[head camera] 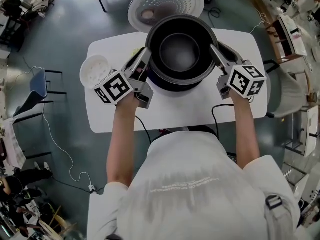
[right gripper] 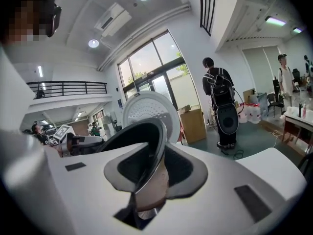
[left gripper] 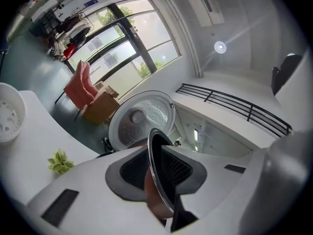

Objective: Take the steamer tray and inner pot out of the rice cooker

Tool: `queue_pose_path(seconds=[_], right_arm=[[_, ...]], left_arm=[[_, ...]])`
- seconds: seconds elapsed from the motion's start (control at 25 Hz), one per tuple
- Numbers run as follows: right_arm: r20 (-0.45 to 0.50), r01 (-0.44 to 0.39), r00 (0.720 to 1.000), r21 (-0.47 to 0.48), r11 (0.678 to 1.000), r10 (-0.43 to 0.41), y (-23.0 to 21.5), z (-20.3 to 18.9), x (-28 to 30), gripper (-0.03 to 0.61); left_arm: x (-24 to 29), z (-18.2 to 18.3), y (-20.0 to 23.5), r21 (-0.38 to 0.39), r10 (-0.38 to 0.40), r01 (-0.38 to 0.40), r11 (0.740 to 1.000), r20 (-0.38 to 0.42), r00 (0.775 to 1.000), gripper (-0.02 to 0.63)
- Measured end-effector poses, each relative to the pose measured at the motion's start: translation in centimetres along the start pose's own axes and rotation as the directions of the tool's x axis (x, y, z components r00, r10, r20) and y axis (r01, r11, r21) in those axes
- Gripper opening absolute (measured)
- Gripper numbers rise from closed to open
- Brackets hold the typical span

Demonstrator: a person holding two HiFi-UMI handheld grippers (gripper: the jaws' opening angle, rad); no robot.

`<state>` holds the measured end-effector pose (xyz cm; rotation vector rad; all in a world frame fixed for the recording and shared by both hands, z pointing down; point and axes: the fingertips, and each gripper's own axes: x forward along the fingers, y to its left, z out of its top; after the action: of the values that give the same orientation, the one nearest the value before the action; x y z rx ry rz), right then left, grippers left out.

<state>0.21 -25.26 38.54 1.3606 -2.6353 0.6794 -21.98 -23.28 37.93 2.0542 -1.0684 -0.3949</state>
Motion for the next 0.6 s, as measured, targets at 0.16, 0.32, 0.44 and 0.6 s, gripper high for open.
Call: queue_pose_path(seconds=[0.16, 0.32, 0.44, 0.6], right_arm=[[0.064, 0.04, 0.997, -0.015, 0.999, -0.039, 1.0, 1.7, -1.7, 0.112], [0.131, 0.095, 0.987, -0.004, 0.995, -0.093, 0.6, 2.9, -4.5, 0.112], [0.17, 0.149, 0.974, 0.02, 0.989, -0.15, 0.0, 3.2, -7.3, 0.112], [0.223, 0.221, 0.947, 0.073, 0.972, -0.232, -1.6, 2.9, -11.6, 0.112]], left_arm=[[-0.1, 0.7, -1.0, 0.035, -0.043, 0.044, 0.998, -0.018, 0.999, 0.089], [1.3, 0.2, -3.8, 0.038, -0.143, 0.146, 0.989, -0.071, 0.987, 0.089], [2.3, -0.8, -5.5, 0.037, -0.201, 0.206, 0.978, -0.114, 0.973, 0.089], [4.4, -3.3, -7.9, 0.013, -0.297, 0.304, 0.953, -0.175, 0.939, 0.089]])
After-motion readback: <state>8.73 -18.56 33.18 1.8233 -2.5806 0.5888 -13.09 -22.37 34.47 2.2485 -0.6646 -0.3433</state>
